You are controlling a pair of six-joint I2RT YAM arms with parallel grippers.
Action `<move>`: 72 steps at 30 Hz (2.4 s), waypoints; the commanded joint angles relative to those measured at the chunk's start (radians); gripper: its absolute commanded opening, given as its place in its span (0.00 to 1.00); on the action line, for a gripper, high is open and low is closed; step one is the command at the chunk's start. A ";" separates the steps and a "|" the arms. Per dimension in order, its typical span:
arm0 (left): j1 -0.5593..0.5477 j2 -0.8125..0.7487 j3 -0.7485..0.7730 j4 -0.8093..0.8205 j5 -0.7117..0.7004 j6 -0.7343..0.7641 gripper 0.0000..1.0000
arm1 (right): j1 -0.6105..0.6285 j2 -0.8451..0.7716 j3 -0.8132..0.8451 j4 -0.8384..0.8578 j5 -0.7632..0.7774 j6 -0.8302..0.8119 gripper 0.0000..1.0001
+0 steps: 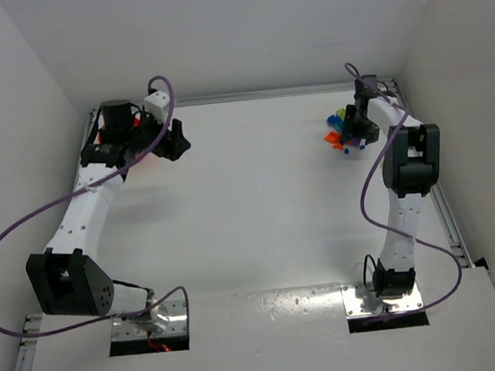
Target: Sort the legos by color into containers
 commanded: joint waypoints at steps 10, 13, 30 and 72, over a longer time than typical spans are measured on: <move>-0.009 0.029 0.001 0.045 0.020 -0.019 0.67 | -0.018 0.081 0.128 -0.002 0.004 0.025 0.60; -0.009 0.039 0.001 0.045 0.020 -0.028 0.67 | -0.027 0.090 0.137 -0.011 0.004 0.025 0.60; -0.009 0.039 -0.017 0.045 0.029 -0.028 0.67 | -0.054 0.036 0.071 0.037 -0.117 -0.024 0.11; -0.314 0.048 -0.064 0.001 0.505 0.479 0.79 | 0.344 -0.209 -0.093 -0.772 -1.493 -0.823 0.04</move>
